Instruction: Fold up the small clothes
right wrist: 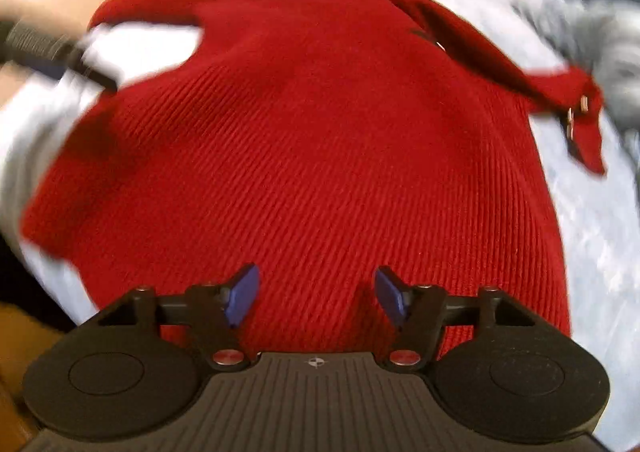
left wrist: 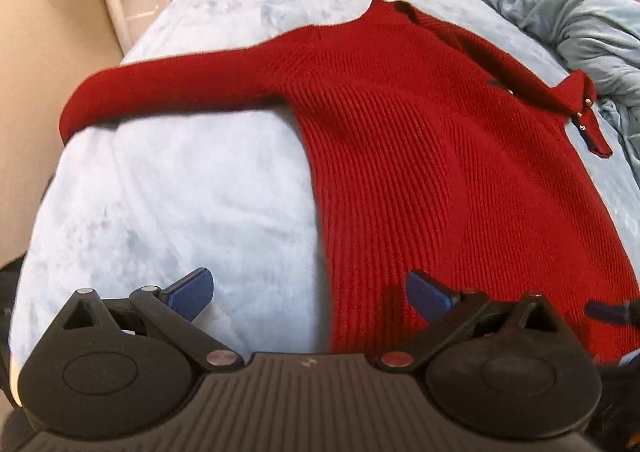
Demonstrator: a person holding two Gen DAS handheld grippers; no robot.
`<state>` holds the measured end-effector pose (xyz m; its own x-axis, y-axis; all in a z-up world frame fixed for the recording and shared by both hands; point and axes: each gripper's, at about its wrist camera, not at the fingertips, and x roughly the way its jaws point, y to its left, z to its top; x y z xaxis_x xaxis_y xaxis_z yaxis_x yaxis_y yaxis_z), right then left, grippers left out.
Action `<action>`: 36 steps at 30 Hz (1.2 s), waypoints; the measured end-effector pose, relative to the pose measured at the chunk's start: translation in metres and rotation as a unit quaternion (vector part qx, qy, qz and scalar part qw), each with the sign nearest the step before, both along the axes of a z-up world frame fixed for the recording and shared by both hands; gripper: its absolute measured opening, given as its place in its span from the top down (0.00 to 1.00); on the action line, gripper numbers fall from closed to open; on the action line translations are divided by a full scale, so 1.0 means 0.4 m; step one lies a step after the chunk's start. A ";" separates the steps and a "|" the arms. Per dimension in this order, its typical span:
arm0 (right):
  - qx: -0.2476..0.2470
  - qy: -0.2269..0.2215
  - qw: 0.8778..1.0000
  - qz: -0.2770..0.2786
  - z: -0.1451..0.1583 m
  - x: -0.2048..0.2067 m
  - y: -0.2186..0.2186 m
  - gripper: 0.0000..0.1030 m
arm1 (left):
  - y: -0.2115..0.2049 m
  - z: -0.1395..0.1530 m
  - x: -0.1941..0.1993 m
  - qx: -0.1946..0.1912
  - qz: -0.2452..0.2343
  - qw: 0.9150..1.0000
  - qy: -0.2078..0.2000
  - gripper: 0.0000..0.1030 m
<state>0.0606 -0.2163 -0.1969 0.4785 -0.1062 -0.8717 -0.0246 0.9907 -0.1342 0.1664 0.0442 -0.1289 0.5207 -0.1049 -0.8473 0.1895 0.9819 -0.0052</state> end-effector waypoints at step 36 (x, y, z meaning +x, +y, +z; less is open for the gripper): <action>-0.016 -0.049 0.991 -0.120 0.023 0.151 -0.161 0.41 | -0.096 -0.196 -0.245 0.081 -0.158 0.983 0.046 0.00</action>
<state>0.1208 -0.2808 -0.1877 0.5183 -0.2536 -0.8168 0.2263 0.9617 -0.1550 0.0685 0.0058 -0.2074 0.4041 -0.1088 -0.9082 0.4919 0.8630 0.1155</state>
